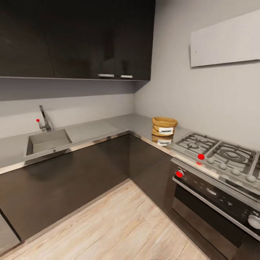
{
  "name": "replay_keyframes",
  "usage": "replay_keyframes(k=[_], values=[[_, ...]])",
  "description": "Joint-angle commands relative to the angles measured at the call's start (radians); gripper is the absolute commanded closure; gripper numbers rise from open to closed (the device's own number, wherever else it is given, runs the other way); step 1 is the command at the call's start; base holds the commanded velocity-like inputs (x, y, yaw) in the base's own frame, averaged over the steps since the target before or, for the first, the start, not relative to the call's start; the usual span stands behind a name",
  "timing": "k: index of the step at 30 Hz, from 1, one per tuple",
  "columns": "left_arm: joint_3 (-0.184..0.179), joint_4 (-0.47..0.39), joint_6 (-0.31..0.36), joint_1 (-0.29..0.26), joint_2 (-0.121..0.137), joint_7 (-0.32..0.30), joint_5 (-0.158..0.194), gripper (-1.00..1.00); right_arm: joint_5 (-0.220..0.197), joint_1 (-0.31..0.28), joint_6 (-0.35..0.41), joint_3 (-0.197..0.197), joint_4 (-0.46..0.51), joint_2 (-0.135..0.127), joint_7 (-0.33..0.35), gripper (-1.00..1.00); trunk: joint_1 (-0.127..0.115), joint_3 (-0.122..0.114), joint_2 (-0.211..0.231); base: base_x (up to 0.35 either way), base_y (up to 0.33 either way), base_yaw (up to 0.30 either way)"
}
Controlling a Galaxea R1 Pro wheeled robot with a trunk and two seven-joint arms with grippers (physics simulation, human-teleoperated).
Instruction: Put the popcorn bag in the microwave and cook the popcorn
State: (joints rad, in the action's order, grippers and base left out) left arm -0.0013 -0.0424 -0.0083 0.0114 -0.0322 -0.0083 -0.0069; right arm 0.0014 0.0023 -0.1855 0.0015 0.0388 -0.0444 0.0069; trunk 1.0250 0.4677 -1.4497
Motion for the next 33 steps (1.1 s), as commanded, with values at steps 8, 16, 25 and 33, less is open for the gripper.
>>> replay_keyframes(k=[8,16,25,33], values=[[0.000,-0.002,-0.001,0.001,0.000,-0.001,-0.001,-1.00,0.000,0.000,-0.002,0.000,0.001,0.000,0.001,-1.00,0.000,0.001,0.000,0.000,0.000,-0.297],[0.000,-0.002,-0.001,0.001,0.000,-0.001,-0.001,-1.00,0.000,0.000,-0.002,0.000,0.001,0.000,0.001,-1.00,0.000,0.001,0.000,0.000,0.000,-0.297],[0.000,-0.002,-0.001,0.001,0.000,-0.001,-0.001,-1.00,0.000,0.000,-0.002,0.000,0.001,0.000,0.001,-1.00,0.000,0.001,0.000,0.000,0.000,-0.297],[0.000,-0.002,-0.001,0.001,0.000,-0.001,-0.001,-1.00,0.000,0.000,-0.002,0.000,0.001,0.000,0.001,-1.00,0.000,0.001,0.000,0.000,0.000,-0.297]])
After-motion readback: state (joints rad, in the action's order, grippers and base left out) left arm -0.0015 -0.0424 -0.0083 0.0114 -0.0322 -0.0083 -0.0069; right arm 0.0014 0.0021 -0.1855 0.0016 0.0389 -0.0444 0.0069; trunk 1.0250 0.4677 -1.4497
